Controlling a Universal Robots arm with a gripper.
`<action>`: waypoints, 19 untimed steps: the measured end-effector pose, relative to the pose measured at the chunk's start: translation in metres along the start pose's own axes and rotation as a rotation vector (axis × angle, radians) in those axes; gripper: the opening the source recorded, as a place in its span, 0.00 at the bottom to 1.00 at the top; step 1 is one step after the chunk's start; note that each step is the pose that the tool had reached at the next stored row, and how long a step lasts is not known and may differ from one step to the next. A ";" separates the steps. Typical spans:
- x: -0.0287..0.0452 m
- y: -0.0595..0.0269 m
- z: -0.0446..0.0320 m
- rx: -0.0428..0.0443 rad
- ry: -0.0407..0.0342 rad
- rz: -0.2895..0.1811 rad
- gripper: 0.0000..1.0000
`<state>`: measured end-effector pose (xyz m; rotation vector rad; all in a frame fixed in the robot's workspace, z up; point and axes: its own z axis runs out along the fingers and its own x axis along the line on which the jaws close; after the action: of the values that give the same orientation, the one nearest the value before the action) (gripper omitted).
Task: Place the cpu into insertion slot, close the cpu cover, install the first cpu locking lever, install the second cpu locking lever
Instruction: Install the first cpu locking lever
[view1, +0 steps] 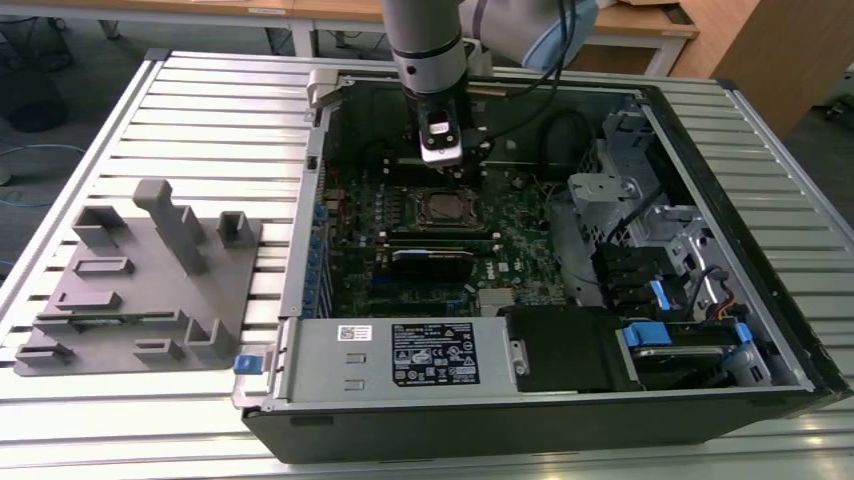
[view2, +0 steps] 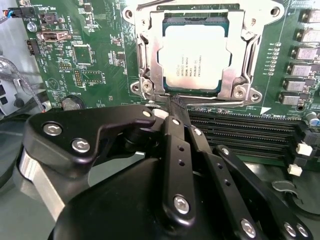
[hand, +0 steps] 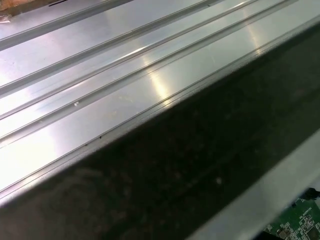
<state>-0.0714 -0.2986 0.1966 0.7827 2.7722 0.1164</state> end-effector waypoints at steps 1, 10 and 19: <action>0.0000 -0.0001 0.0004 -0.0004 -0.0006 0.000 0.11; 0.0004 -0.0004 0.0020 -0.0022 -0.0032 0.000 0.11; 0.0002 -0.0010 0.0028 -0.0021 -0.0033 0.000 0.11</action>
<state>-0.0714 -0.2994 0.1938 0.7818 2.7685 0.1180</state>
